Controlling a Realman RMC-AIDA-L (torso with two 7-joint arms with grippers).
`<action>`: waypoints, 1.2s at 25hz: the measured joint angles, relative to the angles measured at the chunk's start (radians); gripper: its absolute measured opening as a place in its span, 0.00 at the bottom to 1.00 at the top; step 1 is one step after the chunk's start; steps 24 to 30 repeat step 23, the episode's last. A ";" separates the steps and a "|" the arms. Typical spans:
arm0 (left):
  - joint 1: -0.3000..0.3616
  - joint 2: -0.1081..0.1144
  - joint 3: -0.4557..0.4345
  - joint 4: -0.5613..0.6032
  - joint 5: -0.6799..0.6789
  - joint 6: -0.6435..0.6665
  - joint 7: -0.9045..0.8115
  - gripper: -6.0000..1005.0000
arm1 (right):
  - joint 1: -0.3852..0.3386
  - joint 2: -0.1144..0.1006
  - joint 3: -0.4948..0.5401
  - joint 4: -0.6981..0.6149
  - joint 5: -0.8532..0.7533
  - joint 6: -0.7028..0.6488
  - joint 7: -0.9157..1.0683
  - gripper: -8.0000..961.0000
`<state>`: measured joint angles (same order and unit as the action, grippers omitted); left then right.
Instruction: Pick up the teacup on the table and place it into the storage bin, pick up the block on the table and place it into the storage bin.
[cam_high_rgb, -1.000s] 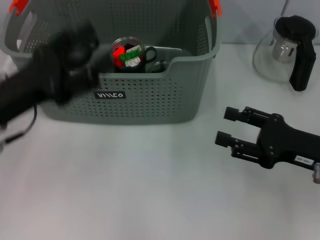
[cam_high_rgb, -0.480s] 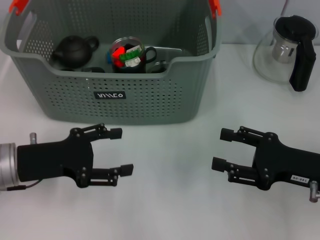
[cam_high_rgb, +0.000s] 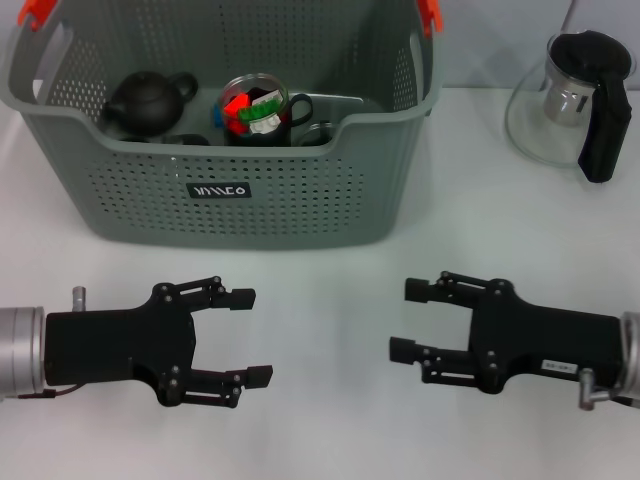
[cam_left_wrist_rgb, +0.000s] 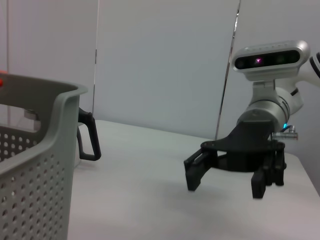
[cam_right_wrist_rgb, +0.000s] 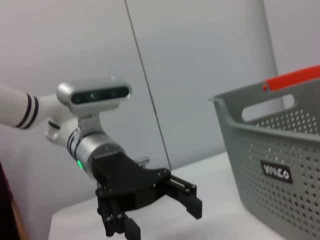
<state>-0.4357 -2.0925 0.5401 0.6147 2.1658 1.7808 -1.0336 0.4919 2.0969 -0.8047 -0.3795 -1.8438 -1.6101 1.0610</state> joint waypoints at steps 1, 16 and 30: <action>0.000 0.000 0.000 0.000 0.001 0.000 0.000 0.88 | 0.008 0.000 -0.012 0.007 0.000 0.012 0.000 0.84; -0.007 -0.003 0.009 0.002 0.008 0.000 0.001 0.88 | 0.023 0.002 -0.059 0.031 0.012 0.037 -0.050 0.84; -0.008 -0.003 0.009 0.002 0.009 -0.004 0.001 0.88 | 0.029 0.002 -0.059 0.031 0.012 0.036 -0.050 0.84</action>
